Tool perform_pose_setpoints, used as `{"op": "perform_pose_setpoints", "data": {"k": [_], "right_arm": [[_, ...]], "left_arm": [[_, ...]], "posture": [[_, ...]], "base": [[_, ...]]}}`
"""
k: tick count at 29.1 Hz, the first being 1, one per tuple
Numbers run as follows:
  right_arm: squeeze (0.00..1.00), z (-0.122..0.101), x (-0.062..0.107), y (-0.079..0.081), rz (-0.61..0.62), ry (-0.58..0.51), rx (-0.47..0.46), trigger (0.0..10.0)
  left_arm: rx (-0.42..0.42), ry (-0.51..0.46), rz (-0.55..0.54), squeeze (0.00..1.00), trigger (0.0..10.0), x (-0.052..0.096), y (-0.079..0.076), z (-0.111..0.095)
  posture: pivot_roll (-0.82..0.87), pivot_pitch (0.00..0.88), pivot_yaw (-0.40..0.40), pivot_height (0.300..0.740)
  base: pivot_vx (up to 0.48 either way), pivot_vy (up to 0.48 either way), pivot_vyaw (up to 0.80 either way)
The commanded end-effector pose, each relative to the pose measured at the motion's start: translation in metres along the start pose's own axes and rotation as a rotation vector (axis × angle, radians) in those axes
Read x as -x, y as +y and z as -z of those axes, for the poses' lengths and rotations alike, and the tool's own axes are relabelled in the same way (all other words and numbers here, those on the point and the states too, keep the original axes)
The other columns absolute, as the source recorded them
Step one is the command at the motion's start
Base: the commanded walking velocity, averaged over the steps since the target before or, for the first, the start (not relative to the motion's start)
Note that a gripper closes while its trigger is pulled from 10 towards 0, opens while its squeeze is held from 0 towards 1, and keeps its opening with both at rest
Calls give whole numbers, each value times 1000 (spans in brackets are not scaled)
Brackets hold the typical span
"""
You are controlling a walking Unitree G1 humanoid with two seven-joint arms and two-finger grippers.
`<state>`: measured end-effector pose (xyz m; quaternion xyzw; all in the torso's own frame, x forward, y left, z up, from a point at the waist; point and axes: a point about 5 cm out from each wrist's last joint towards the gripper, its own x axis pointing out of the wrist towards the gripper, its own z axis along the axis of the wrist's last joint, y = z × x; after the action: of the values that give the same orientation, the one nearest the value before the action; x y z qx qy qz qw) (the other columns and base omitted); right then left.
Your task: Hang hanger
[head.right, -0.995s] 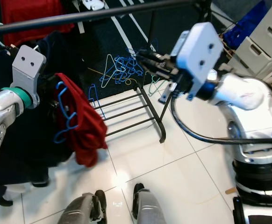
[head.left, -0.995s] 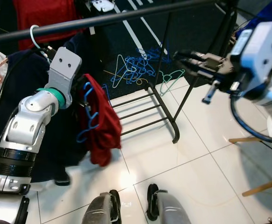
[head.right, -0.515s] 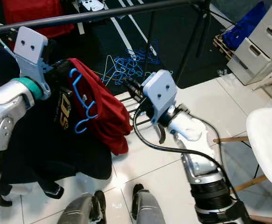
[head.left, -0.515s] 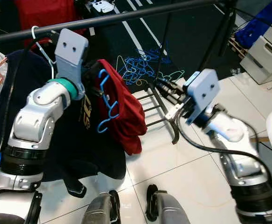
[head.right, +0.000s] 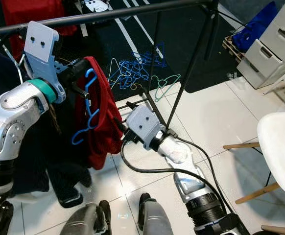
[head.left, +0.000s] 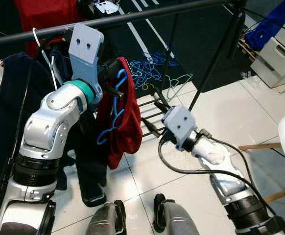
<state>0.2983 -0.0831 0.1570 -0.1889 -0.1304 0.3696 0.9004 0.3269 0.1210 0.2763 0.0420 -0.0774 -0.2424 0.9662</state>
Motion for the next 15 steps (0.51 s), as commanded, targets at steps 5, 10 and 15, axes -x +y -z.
{"op": "perform_pose_setpoints", "data": {"k": [5,10,15], "right_arm": [[1000,-10,-17,13,-44,-64,-100,10000],[0,-32,-31,9,-26,-168,-234,10000],[0,-46,-39,1,0,-243,-334,10000]], "left_arm": [[6,-48,35,0,10000,0,-11,-13],[17,-44,40,0,10000,1,-16,-12],[27,-45,41,0,10000,1,-19,-12]], "posture": [[-131,144,66,740],[-129,138,61,740],[-129,139,61,740]], "base": [[0,0,0],[0,0,0],[0,0,0]]}}
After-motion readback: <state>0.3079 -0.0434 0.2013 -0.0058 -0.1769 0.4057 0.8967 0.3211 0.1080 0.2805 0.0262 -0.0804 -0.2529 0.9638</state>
